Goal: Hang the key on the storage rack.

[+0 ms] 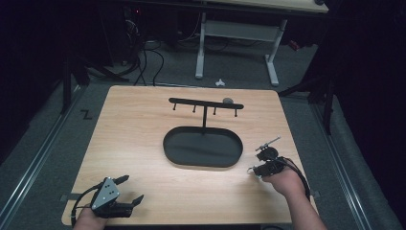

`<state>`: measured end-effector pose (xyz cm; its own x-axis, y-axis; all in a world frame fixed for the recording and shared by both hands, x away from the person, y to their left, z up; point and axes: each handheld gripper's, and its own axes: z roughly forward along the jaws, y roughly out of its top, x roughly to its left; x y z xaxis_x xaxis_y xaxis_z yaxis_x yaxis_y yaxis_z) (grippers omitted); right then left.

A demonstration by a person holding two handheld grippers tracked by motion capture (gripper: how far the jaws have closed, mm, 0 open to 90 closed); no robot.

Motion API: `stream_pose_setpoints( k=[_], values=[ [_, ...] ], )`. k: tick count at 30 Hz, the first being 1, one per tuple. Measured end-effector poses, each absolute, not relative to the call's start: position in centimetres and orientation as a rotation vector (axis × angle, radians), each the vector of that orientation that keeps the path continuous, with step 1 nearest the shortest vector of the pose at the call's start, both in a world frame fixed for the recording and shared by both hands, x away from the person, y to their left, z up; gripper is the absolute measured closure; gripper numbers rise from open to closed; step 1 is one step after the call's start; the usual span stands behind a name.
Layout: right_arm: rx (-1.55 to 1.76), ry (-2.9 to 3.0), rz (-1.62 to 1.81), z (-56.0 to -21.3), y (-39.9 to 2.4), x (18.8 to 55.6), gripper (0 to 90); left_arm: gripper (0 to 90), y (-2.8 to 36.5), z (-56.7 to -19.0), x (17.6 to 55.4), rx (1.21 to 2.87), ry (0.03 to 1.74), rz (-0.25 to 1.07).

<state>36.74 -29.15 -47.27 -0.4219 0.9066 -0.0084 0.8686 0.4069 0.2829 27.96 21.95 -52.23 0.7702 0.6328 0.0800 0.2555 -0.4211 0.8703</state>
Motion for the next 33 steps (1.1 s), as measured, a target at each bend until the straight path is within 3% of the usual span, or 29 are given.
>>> stream_pose_setpoints(
  k=[33],
  values=[
    [1.594,2.499,0.382,-43.9,-28.5,36.9,72.4,15.3,22.0,-52.2,27.9,2.01,0.669,0.496]
  ],
)
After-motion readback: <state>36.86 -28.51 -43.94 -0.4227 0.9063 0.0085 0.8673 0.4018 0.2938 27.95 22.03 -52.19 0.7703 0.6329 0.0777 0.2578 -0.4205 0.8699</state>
